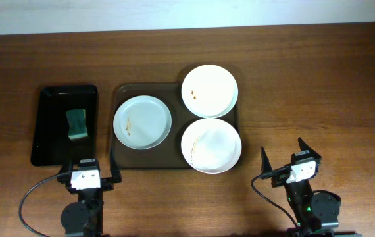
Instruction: Clean dirty plates on tray and stack at the side
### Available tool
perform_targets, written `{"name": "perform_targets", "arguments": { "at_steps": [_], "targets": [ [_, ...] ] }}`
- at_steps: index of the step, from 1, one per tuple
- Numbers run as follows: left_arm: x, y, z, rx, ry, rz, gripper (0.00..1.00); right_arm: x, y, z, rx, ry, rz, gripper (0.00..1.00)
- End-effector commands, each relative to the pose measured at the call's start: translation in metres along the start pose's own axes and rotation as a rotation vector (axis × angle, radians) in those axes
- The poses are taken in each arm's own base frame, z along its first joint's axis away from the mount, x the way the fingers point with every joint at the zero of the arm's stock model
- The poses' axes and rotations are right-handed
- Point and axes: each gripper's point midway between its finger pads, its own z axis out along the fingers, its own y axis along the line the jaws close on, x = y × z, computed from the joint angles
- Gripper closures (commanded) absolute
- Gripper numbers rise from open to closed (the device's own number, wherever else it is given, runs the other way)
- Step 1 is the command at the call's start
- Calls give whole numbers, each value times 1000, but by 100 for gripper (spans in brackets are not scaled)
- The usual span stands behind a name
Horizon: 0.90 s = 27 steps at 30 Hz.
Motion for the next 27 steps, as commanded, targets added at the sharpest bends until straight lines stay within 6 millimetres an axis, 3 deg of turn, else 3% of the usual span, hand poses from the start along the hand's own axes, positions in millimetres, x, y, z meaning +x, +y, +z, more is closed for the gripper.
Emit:
{"name": "perform_targets", "arguments": {
  "at_steps": [1, 19, 25, 27],
  "targets": [
    [0, -3, 0, 17, -4, 20, 1, 2, 3, 0, -13, -3, 0, 2],
    [-8, -10, -1, 57, -37, 20, 1, -4, -3, 0, 18, -20, 17, 2],
    [-41, -6, -6, 47, -111, 17, 1, -43, 10, -9, -64, -93, 6, 2],
    [-56, -4, -9, 48, -109, 11, 1, -70, 12, -16, -92, -134, 49, 2]
  ]
}}
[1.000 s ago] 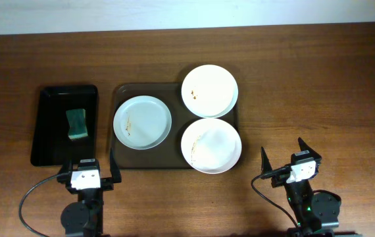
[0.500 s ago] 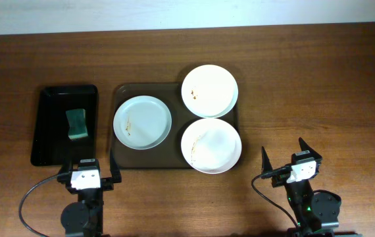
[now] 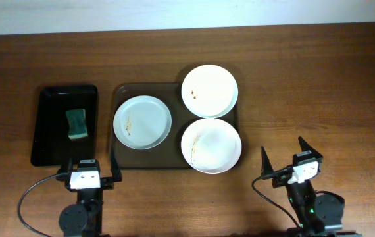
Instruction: Clean dirty plates on tray and stack at the side
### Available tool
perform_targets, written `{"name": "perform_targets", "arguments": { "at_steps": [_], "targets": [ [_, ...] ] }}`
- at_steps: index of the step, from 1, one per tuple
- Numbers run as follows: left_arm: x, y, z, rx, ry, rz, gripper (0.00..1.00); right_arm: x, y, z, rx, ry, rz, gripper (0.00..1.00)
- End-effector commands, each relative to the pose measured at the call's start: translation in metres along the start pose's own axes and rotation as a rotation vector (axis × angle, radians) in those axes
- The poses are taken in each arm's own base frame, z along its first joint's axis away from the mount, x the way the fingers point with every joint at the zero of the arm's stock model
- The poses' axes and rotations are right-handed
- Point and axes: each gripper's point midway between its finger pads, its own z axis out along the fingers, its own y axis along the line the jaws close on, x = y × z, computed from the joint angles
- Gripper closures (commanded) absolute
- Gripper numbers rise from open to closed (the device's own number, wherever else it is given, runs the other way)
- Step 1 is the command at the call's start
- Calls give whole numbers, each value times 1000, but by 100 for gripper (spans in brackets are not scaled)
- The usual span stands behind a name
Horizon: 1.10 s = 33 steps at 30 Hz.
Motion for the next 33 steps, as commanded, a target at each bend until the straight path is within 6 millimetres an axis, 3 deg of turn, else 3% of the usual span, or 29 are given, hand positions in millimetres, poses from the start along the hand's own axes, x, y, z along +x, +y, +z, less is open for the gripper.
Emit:
{"name": "perform_targets", "arguments": {
  "at_steps": [1, 9, 16, 23, 28, 31, 33],
  "targets": [
    [-44, 1, -5, 18, -41, 13, 1, -62, 11, -13, -73, -109, 46, 2],
    [-110, 8, 5, 23, -5, 12, 1, -128, 16, -18, -144, -39, 60, 2],
    [-155, 13, 29, 46, 136, 10, 1, -157, 19, 9, -221, 191, 128, 2],
    [-161, 2, 64, 149, 473, -14, 1, -170, 17, 46, -266, 450, 216, 2],
    [-162, -14, 90, 268, 698, -60, 1, -167, 15, 63, -274, 684, 290, 2],
    [-155, -25, 111, 330, 772, -92, 1, -165, 13, 88, -290, 737, 331, 2],
    [-142, -32, 113, 367, 825, -114, 1, -157, 17, 96, -309, 769, 369, 2]
  ]
}}
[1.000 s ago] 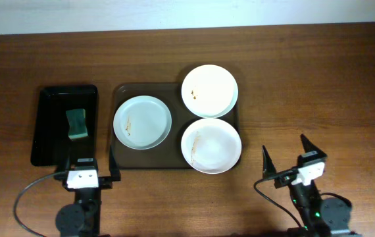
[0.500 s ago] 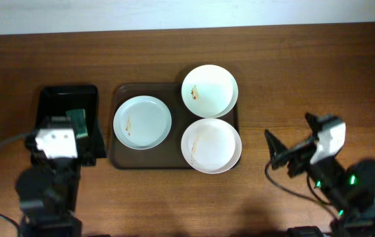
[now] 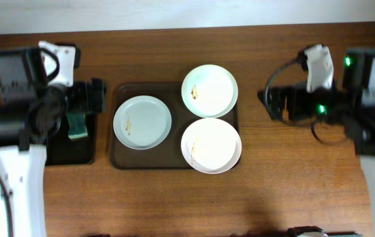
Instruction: Clean dirty plates on tray and stack at the side
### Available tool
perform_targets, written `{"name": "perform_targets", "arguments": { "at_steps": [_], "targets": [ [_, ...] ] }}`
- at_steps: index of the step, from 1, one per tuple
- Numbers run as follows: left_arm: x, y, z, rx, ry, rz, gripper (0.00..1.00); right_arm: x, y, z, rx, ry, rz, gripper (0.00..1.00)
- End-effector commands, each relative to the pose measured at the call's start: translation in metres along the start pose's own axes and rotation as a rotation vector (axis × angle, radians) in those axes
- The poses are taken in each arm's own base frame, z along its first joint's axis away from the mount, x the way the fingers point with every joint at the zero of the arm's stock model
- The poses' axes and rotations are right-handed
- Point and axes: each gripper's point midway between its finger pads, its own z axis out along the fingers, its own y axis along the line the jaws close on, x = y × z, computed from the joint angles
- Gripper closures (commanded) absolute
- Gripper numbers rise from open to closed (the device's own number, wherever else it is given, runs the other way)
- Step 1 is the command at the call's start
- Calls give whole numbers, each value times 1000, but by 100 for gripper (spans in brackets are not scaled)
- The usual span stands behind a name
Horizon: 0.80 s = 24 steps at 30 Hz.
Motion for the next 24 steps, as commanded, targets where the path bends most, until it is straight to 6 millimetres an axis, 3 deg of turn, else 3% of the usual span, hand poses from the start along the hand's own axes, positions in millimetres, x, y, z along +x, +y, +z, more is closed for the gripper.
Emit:
{"name": "perform_targets", "arguments": {
  "at_steps": [1, 4, 7, 9, 13, 19, 24],
  "targets": [
    [3, -15, 22, 111, 75, -9, 1, -5, 4, 25, -84, 56, 71, 2],
    [12, -13, 39, 121, 137, -24, 1, -16, 15, 49, -211, 63, 88, 2],
    [20, -9, 55, 117, 194, -38, 1, -22, 20, 91, -222, 100, 191, 1],
    [26, 6, 62, 60, 227, -107, 1, -17, 26, 126, -175, 143, 238, 3],
    [31, 46, 62, -36, 230, -260, 1, 15, 46, 198, -17, 244, 281, 11],
    [35, 98, 51, -146, 195, -350, 1, 65, 80, 269, 39, 353, 247, 26],
    [35, 109, 50, -171, 183, -363, 1, 95, 93, 317, 84, 375, 237, 38]
  ]
}}
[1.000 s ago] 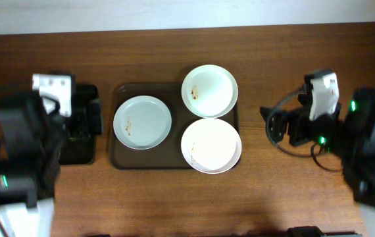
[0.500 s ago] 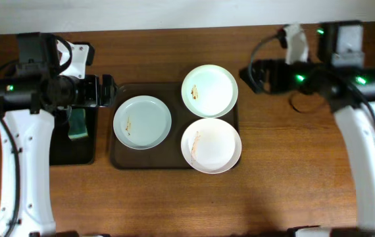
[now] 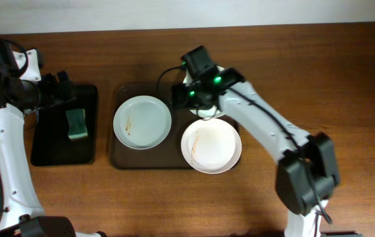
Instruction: Clean dirty plates on tray and stack at the side
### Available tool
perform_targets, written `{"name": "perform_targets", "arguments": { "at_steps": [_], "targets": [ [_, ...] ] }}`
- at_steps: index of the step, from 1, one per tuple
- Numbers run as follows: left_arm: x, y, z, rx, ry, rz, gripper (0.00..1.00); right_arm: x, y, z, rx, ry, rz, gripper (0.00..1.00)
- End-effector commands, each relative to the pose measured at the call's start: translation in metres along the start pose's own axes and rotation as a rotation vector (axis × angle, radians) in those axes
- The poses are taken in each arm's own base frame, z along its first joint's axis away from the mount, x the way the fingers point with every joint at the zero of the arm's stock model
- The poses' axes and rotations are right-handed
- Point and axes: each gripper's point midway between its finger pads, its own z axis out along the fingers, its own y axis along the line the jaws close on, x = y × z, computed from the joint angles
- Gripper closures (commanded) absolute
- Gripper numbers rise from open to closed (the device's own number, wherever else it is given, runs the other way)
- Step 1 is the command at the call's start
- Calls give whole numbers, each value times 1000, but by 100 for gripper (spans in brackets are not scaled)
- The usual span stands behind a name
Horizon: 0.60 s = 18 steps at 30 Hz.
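Three dirty plates lie on the brown tray (image 3: 118, 158): a light blue plate (image 3: 142, 122) on the left, a white plate (image 3: 211, 145) at the front right, and a white back plate (image 3: 208, 113) mostly hidden under my right arm. My right gripper (image 3: 182, 95) hangs over that back plate's left side, its fingers too dark to read. A green sponge (image 3: 77, 124) lies in the black tray (image 3: 49, 148). Above that tray's far edge, beyond the sponge, my left gripper (image 3: 59, 87) looks open and holds nothing.
The black tray sits just left of the brown tray. My right arm (image 3: 273, 131) stretches diagonally over the table from the front right, crossing the brown tray's right corner. Bare wooden table lies to the right of the trays and in front of them.
My right gripper has moved from the table right of the brown tray to above the back plate. My left gripper has shifted left and back, from the sponge tray's right side to its far edge.
Both arms first sat folded at the table's front edge with open grippers, and stayed so at the second moment. Later they were raised, the left by the sponge tray, the right beside the brown tray. Now the right one reaches over the back plate. The plates and sponge have not moved.
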Motion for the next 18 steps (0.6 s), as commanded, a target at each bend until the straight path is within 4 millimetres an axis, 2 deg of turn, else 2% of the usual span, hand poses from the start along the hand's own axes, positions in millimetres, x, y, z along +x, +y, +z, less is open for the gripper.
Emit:
{"name": "perform_targets", "arguments": {
  "at_steps": [1, 3, 7, 12, 18],
  "targets": [
    [-7, 4, -3, -18, -24, -14, 1, 2, -3, 35, 69, -16, 33, 39],
    [-7, 5, 0, -17, -16, -15, 1, 8, -3, 57, 72, 3, 29, 44],
    [-5, 6, 8, -17, 5, -18, 2, 16, -3, 75, 76, 23, 26, 50],
    [1, 6, 25, -2, 59, -28, 2, 21, -6, 90, 81, 38, 23, 53],
    [3, 7, 36, 5, 87, -32, 2, 27, -1, 105, 36, 67, 24, 64]
  ]
}}
